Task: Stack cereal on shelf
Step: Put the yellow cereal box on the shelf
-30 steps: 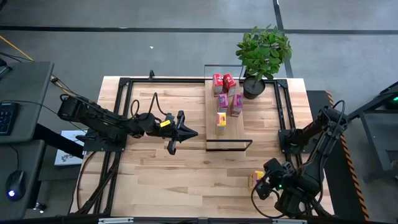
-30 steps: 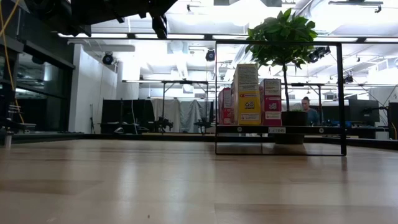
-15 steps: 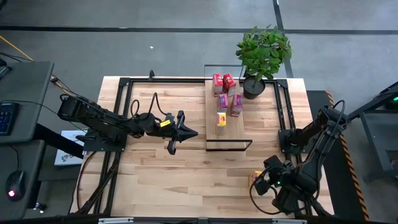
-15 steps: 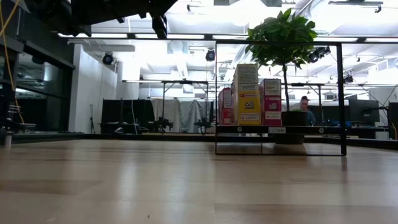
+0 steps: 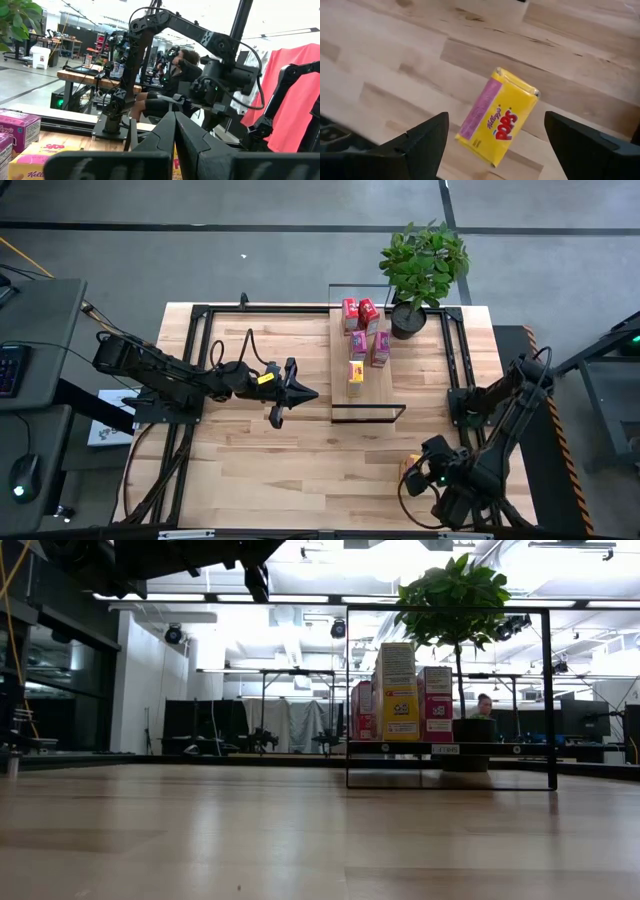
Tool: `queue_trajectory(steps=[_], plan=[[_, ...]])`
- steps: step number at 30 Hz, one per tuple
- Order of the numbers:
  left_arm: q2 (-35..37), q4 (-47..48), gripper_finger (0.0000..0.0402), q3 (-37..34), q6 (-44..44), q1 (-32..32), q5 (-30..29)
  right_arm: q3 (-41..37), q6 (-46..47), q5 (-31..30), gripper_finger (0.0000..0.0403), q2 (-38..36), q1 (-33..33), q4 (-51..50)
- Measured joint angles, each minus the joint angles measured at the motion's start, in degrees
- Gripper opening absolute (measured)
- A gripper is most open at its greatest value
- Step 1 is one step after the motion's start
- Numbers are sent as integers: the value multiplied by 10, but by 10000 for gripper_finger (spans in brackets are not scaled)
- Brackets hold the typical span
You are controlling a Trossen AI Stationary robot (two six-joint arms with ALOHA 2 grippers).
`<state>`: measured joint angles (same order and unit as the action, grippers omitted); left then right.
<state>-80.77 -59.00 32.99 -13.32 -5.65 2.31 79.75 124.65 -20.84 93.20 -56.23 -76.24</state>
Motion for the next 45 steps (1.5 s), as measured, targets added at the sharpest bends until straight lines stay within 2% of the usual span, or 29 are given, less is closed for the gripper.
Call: queue_trajectory(steps=[4, 28, 34, 39, 45], plan=[[0, 0, 0, 0, 0, 0, 0, 0, 41, 1, 321, 21, 1, -2], [0, 0, 0, 0, 0, 0, 0, 0, 34, 4, 320, 138, 4, -8], [0, 0, 0, 0, 0, 0, 0, 0, 22, 25, 316, 147, 4, -13], [0, 0, 0, 0, 0, 0, 0, 0, 2, 35, 282, 147, 4, -31], [0, 3, 0, 0, 0, 0, 0, 4, -56, 50, 200, 138, 4, -39]])
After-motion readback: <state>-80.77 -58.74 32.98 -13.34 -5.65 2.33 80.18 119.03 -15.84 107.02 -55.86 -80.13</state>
